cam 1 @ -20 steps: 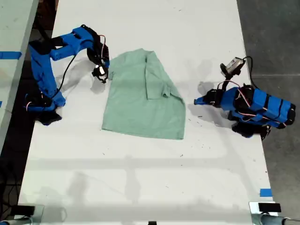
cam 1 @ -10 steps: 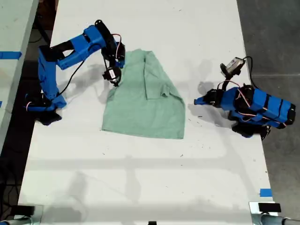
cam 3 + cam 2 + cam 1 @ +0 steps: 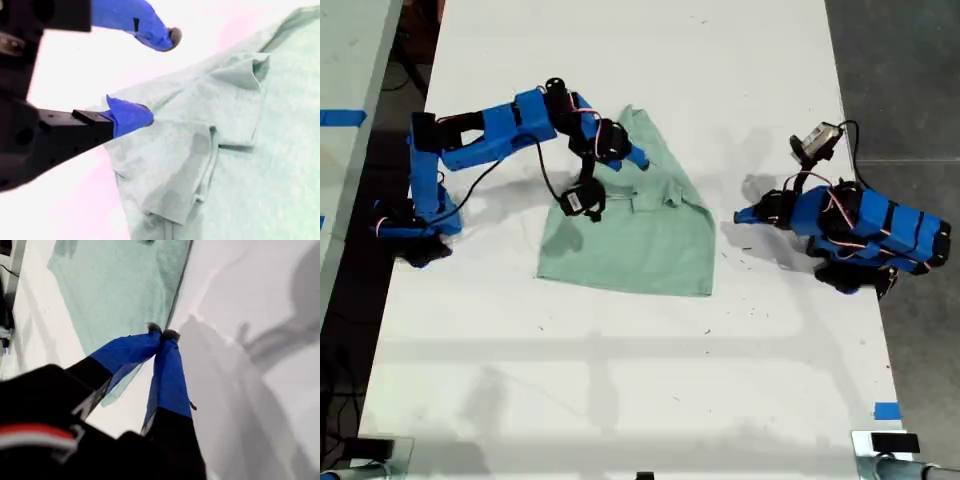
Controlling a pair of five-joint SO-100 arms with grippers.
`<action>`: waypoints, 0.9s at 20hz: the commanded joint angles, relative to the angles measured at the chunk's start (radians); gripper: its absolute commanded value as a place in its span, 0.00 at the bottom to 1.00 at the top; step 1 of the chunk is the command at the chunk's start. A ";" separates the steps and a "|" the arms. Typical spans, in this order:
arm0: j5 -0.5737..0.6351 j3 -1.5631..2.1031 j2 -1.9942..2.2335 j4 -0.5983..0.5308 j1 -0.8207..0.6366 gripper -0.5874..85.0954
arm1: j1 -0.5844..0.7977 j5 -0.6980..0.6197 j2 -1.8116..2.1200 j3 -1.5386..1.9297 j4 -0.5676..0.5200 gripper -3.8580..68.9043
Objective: Fold t shirt
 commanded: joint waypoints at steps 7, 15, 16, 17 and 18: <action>-0.078 0.597 1.183 -0.012 -0.023 0.01 | -0.002 0.000 0.018 0.052 0.003 0.06; -0.193 1.792 1.942 -0.426 0.153 0.01 | 0.003 0.006 0.018 0.054 0.003 0.06; -0.190 1.890 2.003 -0.459 0.158 0.01 | 0.003 0.008 0.018 0.054 0.003 0.06; -0.179 1.973 2.083 -0.462 0.155 0.01 | 0.003 0.008 0.018 0.054 0.005 0.06; -0.155 2.046 2.189 -0.428 0.133 0.01 | 0.005 0.008 0.018 0.054 0.003 0.06</action>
